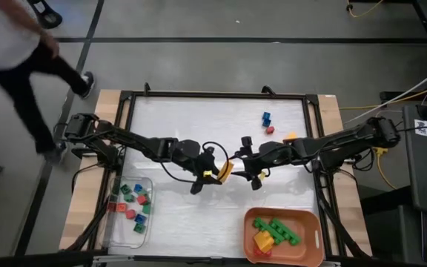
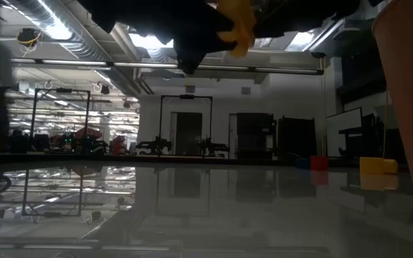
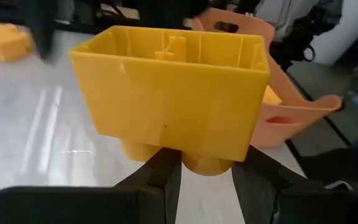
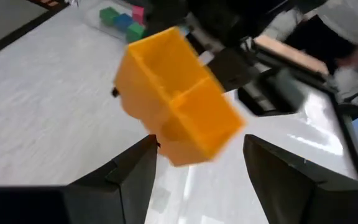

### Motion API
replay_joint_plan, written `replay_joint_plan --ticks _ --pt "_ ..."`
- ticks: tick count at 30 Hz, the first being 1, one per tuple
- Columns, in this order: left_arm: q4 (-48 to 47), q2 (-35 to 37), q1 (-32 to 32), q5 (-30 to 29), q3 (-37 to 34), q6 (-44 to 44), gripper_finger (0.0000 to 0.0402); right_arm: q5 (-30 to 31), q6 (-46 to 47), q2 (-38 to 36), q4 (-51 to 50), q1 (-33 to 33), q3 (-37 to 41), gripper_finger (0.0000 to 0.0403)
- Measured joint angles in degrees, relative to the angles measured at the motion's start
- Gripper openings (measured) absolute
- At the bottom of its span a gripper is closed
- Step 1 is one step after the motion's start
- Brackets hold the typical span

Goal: Sort blocks by size
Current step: Put the big yellow game piece into the orange bin

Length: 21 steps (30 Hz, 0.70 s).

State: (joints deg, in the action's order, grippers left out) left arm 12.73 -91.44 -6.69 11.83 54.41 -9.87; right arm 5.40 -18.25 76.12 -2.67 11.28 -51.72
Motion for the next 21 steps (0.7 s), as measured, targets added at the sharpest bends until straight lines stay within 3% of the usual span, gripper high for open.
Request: replay_joint_plan --ticks 4,11,21 --pt "-2.1 0.0 -0.2 1.4 0.0 -3.1 0.0109 -0.9 -0.2 -1.9 0.0 0.0 0.0 0.0238" --pt "-1.6 0.0 -0.2 1.5 0.0 -3.7 0.0109 -9.4 -0.2 -2.0 -0.4 0.0 0.0 0.0238" --pt "-1.4 0.0 -0.2 1.6 0.0 -4.3 0.0109 -9.5 -0.2 1.0 0.4 0.0 0.0 0.0238"
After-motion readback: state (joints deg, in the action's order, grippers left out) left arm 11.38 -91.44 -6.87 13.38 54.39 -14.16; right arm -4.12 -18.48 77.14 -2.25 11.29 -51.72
